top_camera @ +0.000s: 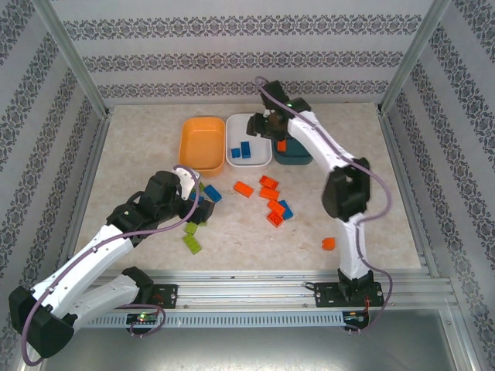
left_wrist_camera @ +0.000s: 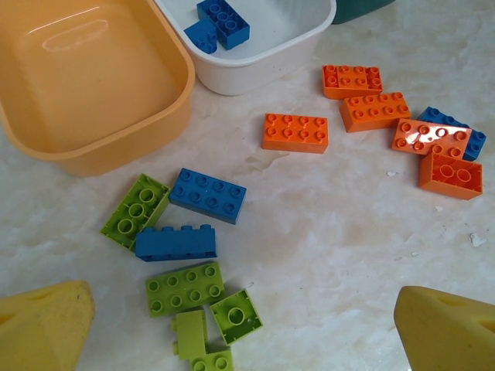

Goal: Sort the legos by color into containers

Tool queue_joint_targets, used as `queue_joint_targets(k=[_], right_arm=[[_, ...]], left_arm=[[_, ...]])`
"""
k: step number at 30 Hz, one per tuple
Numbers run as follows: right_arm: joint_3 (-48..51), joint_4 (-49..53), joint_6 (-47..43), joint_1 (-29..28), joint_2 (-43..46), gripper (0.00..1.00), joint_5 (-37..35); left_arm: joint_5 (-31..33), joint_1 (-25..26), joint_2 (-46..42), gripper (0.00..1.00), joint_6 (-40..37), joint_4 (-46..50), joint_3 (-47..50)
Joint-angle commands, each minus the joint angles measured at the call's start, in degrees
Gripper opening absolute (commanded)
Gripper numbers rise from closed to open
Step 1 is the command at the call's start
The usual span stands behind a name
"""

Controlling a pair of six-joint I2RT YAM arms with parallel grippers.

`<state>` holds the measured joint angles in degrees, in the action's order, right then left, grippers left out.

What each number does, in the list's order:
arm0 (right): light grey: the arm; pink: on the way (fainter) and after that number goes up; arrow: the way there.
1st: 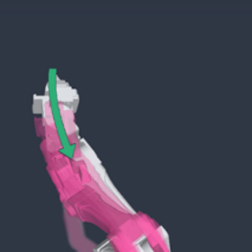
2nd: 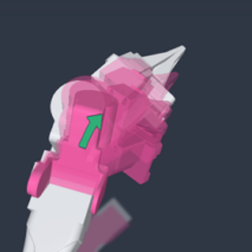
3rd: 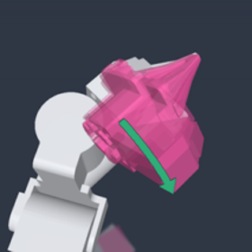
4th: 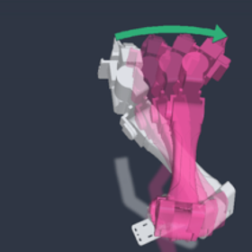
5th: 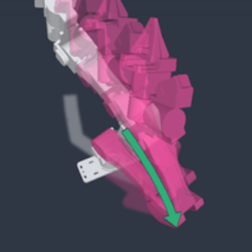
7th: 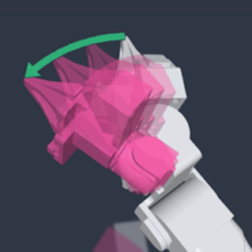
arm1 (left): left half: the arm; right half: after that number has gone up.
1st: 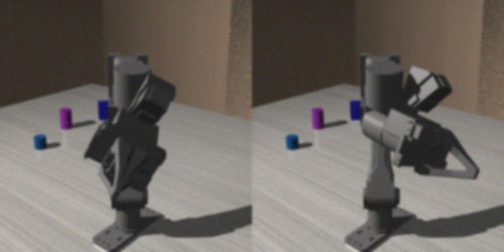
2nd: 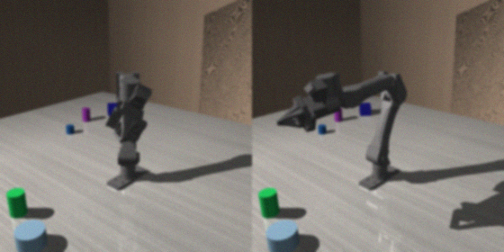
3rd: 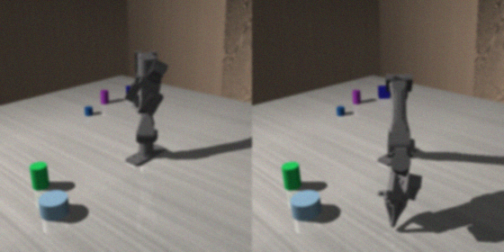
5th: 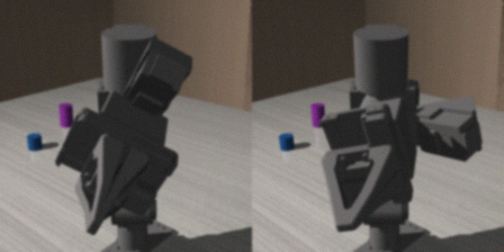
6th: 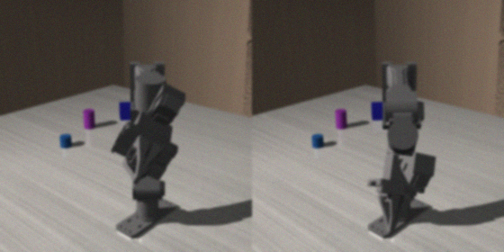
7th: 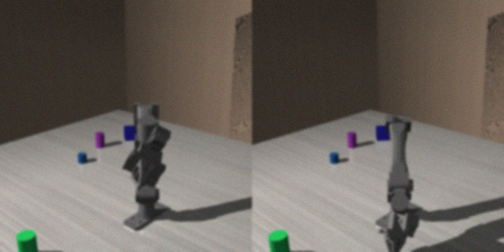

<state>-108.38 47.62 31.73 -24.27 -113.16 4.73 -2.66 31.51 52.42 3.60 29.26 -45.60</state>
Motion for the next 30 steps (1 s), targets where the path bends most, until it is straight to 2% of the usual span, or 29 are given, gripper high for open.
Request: queue_joint_targets(k=[1,5,11,17,30], right_arm=[[18.0,-2.4,0.9,2.9,12.9,0.63,0.2],[40.8,-3.8,2.9,5.3,28.5,0.64,-1.2],[58.8,0.4,7.5,6.6,40.0,0.70,-6.6],[64.9,1.0,10.1,9.3,43.3,0.74,-8.6],[71.5,-2.1,11.3,10.5,43.2,0.74,-5.2]], left_arm=[[-0.8,0.8,-0.3,1.00,-1.0,0.5,0.1],[-1.7,0.8,-0.1,1.00,-1.0,0.0,0.1],[-3.8,0.9,0.6,1.00,-1.5,-0.8,0.1],[-3.7,0.9,-0.1,1.00,-1.3,-0.7,0.4],[-3.7,1.0,-0.3,1.00,-1.2,-0.6,0.2]])
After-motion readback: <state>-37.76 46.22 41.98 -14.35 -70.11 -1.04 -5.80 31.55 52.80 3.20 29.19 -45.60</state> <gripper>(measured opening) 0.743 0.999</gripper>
